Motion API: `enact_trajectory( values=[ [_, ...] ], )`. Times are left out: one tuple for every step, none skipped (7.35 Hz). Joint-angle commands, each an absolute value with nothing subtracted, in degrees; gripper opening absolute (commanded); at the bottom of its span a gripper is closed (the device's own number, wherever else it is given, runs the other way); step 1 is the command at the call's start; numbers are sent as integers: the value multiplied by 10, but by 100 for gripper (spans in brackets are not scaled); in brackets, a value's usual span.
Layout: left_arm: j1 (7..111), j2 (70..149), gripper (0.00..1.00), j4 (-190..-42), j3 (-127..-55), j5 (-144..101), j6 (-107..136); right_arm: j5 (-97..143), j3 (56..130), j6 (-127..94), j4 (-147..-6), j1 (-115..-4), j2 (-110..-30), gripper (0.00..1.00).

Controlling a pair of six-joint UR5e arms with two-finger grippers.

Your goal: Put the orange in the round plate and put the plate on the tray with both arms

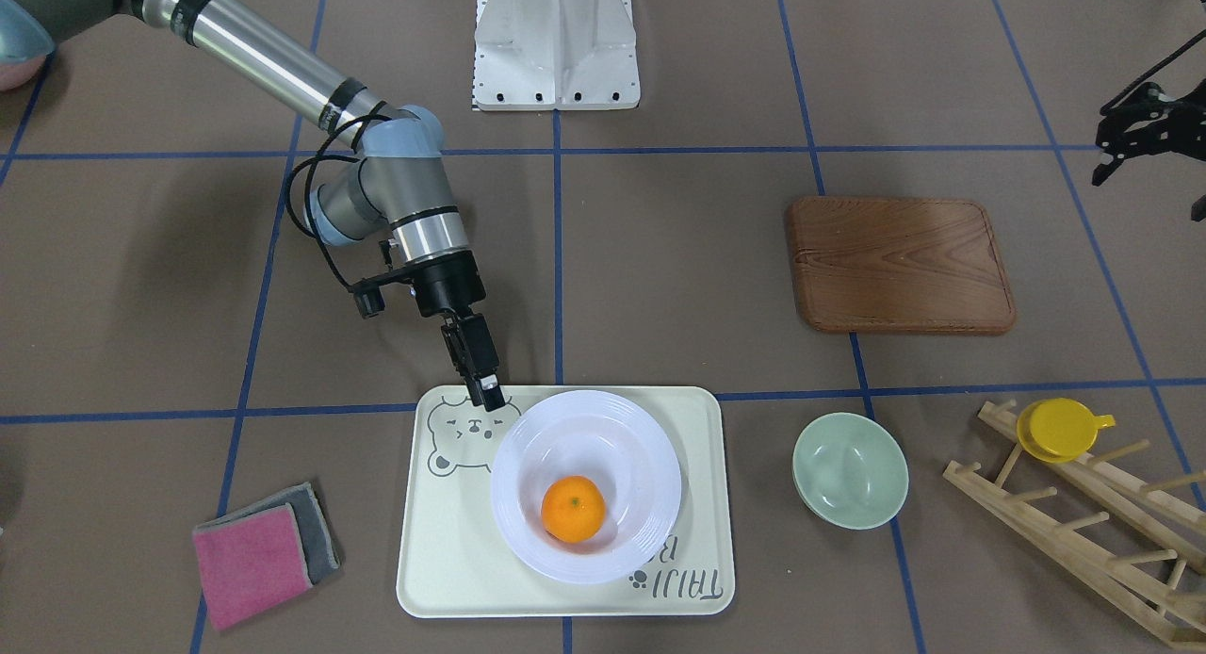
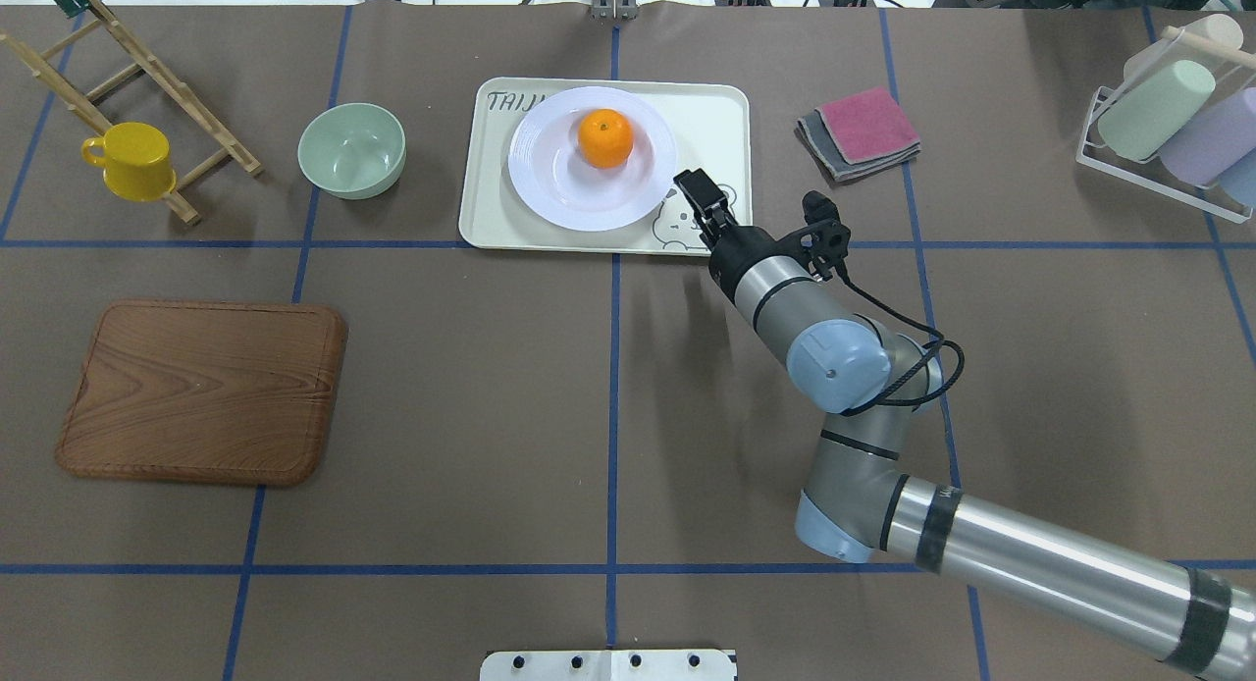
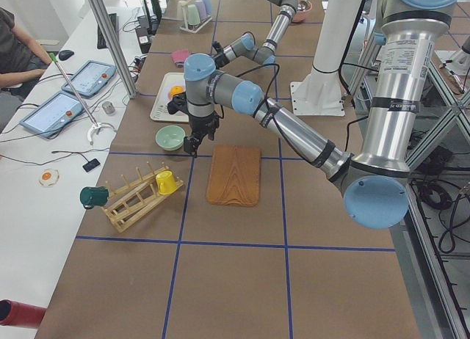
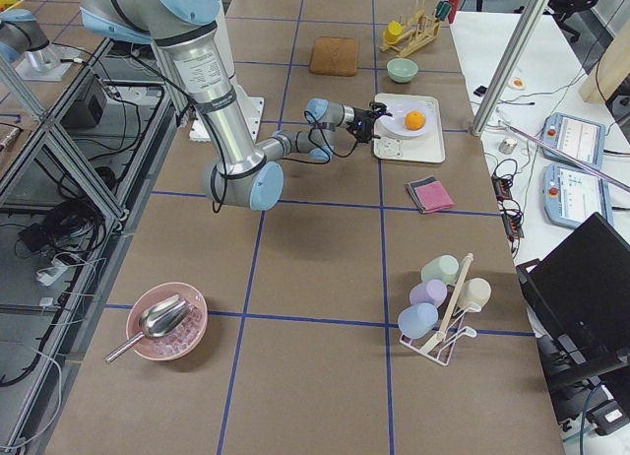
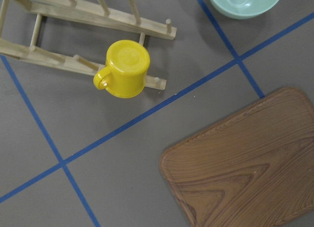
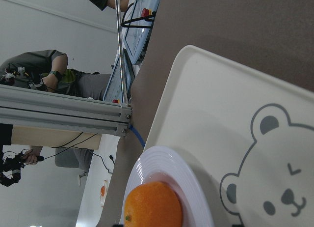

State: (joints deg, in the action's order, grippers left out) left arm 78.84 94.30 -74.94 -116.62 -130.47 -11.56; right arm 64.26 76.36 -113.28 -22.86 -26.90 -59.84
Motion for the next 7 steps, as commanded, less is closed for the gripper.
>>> enact_trajectory(
  values=[
    [817, 918, 100, -752, -1135, -1310, -187, 812, 859, -913, -226, -315, -727, 100],
    [828, 920, 100, -749, -1133, -1310, -199, 966, 869, -813, -230, -405, -764, 100],
    [833, 920, 100, -747, -1136, -1310, -200, 1123, 861, -707, -239, -524, -791, 100],
    [833, 918, 100, -746, -1140, -1310, -200, 1254, 860, -576, -317, -632, -791, 100],
    [832, 917, 100, -746, -1142, -1310, -200, 1326, 866, -430, -403, -697, -792, 100],
    [831, 921, 100, -747, -1138, -1307, -200, 1365, 867, -315, -455, -746, -801, 100],
    [831, 925, 100, -749, -1132, -1303, -200, 1371, 867, -197, -496, -776, -826, 100]
  ],
)
